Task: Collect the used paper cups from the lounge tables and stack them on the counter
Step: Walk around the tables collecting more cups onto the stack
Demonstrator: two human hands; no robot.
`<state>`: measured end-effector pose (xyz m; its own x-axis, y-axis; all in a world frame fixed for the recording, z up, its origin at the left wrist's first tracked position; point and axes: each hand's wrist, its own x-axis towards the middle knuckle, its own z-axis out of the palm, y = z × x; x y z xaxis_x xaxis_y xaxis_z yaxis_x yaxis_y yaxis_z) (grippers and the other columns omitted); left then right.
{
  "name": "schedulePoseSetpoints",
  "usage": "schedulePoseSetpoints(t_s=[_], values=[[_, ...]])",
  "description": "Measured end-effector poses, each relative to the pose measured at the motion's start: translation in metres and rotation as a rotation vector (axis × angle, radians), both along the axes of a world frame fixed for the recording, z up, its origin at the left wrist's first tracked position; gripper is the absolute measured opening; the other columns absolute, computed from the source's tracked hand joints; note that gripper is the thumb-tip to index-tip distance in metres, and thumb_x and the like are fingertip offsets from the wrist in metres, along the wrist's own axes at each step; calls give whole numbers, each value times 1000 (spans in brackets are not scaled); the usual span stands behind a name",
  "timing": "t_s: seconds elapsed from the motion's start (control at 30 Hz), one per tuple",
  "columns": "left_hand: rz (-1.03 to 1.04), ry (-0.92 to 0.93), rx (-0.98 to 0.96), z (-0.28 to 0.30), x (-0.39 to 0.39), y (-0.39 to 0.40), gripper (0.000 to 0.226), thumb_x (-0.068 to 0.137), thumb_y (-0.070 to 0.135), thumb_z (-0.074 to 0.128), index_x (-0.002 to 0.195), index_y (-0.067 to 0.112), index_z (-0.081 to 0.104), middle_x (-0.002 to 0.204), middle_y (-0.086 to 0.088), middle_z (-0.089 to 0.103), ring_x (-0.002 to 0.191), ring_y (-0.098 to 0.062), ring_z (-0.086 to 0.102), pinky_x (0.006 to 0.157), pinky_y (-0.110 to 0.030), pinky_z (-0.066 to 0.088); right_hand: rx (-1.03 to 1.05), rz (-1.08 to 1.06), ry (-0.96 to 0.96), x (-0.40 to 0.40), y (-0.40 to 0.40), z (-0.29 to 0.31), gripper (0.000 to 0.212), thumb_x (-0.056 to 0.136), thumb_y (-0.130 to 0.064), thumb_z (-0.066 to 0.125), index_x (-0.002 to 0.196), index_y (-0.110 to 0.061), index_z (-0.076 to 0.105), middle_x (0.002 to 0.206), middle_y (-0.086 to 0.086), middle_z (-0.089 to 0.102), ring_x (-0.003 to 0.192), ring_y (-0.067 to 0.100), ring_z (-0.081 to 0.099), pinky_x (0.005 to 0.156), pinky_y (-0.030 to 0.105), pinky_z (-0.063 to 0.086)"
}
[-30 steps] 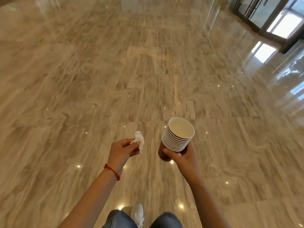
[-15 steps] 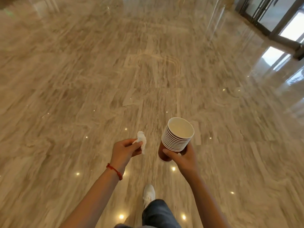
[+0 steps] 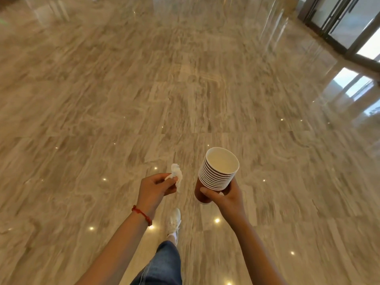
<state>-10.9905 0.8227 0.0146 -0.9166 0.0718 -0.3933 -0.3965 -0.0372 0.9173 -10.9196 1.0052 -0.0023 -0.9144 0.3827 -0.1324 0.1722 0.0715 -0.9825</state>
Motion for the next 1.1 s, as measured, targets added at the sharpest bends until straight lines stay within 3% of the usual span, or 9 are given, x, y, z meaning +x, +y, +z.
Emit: schedulePoseSetpoints(t_s=[0.23,0.47,0.67,0.9,1.1], values=[[-6,-17,21,0,-180,54,9,79,7,68,86,6,73,76,-10,73,71,-20,70,67,-25,58,-3,-41,7,-181,58,6,64,63,-20,85,118,-22,54,103,-11,69,97,5,65,74,20,54],[-50,-16,12,12,-328,120,7,78,8,69,81,12,73,74,-9,73,69,-19,70,62,-21,56,18,-103,-15,-312,120,8,67,61,-26,85,118,-31,51,102,-21,66,97,-1,63,72,15,53],[-53,-47,12,-5,-444,194,8,78,4,69,80,11,73,68,-5,72,63,-15,68,61,-21,57,14,-121,-25,-427,194,-5,63,59,-28,86,114,-25,56,101,-10,69,95,7,65,77,28,55],[-63,-30,37,5,-591,300,13,78,2,68,73,14,72,60,-2,71,56,-12,67,55,-19,55,37,-98,14,-585,300,8,68,60,-29,85,120,-24,53,104,-13,68,99,3,64,76,21,54],[-26,-16,41,14,-710,355,14,78,1,67,73,14,72,58,0,70,56,-11,67,54,-18,54,40,-61,1,-708,360,20,69,64,-24,85,124,-21,51,108,-7,67,100,5,63,79,25,54]])
